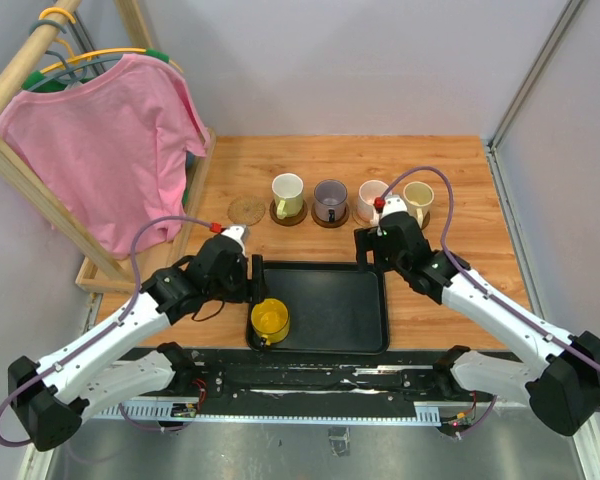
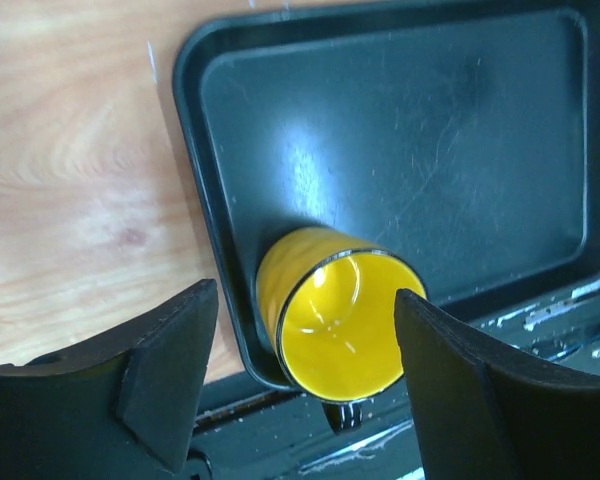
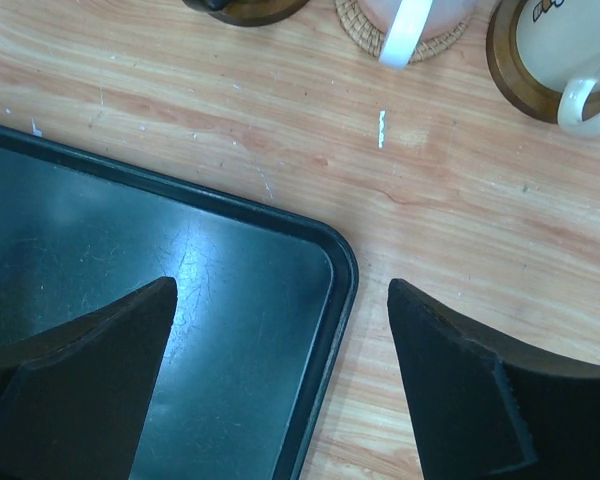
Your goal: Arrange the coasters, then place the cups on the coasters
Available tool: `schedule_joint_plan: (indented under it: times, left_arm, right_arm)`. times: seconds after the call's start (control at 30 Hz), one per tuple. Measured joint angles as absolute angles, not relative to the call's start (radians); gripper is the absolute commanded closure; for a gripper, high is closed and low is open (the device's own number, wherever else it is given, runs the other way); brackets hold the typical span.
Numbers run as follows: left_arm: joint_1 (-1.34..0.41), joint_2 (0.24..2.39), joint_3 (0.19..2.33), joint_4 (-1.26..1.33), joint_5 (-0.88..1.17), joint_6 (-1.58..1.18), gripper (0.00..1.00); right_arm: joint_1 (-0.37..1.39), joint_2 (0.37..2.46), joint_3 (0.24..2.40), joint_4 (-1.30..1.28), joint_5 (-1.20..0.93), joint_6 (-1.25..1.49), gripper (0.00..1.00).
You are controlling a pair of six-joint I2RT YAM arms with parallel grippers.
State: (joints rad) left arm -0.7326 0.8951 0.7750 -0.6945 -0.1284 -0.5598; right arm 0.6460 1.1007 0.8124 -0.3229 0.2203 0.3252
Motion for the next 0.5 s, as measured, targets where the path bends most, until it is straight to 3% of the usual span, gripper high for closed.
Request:
schedule_joint_plan:
  times: [0.5]
  left_arm:
    - [-0.787, 0.91, 0.611, -0.658, -0.067, -0.662, 0.7]
  right_arm:
    - [0.646, 1.069, 0.771, -0.339, 0.229, 0.341, 0.12]
